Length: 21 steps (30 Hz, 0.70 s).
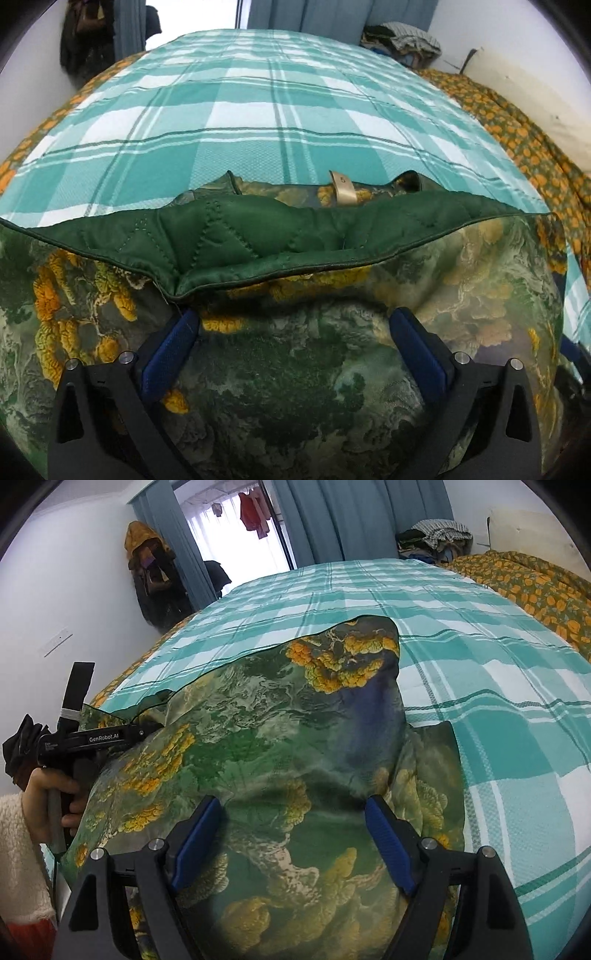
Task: Fold large clothes
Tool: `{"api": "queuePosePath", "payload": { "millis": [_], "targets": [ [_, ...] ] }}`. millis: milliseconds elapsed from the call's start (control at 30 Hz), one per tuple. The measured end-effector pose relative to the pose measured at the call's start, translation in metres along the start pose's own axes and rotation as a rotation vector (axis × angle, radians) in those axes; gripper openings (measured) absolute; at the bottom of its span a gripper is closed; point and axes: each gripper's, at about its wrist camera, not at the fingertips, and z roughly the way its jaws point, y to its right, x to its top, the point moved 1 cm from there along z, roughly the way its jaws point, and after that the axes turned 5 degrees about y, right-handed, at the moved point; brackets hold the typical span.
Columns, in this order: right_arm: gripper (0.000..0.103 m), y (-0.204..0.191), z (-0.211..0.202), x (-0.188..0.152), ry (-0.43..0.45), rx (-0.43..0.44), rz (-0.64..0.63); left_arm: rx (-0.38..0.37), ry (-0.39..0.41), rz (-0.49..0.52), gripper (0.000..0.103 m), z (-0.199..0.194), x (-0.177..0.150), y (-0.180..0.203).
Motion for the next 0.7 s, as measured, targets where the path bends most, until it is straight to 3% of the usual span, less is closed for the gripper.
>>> {"api": "queuePosePath", "payload": {
  "millis": [200,467,700],
  "targets": [
    [0.082,-0.003,-0.001,-0.002,0.003,-0.003,-0.005,0.013,0.007,0.010,0.102,0.000,-0.001,0.001],
    [0.082,0.002,0.002,-0.001,0.000,-0.001,0.008,0.030,-0.089,0.061,0.102,-0.025,0.009,0.008],
    [0.082,0.001,0.002,-0.001,0.001,0.001,0.009,0.031,-0.053,0.105,0.102,-0.071,-0.040,0.010]
  ]
}}
